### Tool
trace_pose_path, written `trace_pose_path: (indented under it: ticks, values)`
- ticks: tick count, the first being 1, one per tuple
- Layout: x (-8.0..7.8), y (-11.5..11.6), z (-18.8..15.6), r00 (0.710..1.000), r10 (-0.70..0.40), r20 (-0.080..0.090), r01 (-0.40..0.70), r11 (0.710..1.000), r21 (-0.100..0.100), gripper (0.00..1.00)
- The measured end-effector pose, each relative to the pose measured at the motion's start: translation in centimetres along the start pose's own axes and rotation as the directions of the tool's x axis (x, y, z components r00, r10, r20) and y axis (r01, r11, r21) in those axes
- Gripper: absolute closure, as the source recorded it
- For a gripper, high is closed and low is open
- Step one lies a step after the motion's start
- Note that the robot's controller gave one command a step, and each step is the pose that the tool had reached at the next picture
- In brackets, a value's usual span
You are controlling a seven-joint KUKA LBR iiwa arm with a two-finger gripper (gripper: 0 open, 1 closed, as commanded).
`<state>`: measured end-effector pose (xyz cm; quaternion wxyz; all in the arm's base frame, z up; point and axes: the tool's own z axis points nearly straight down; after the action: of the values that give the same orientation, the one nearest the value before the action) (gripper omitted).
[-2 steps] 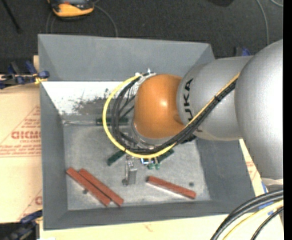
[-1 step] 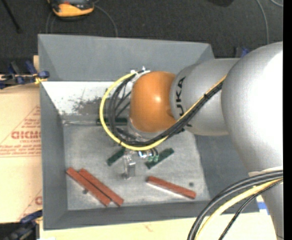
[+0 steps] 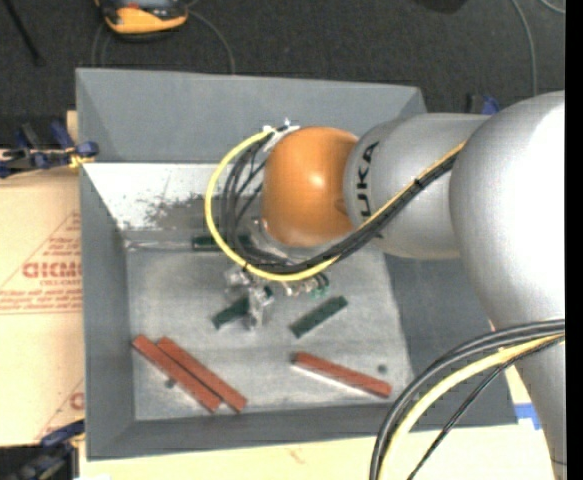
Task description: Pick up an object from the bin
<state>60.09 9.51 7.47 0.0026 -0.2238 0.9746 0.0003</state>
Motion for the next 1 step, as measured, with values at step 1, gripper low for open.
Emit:
trace_pose_path:
  ticks: [1]
  values:
    - [0.00,0.02,0.00,1.000,0.001,0.000,-0.001,1.000,-0.001,1.00]
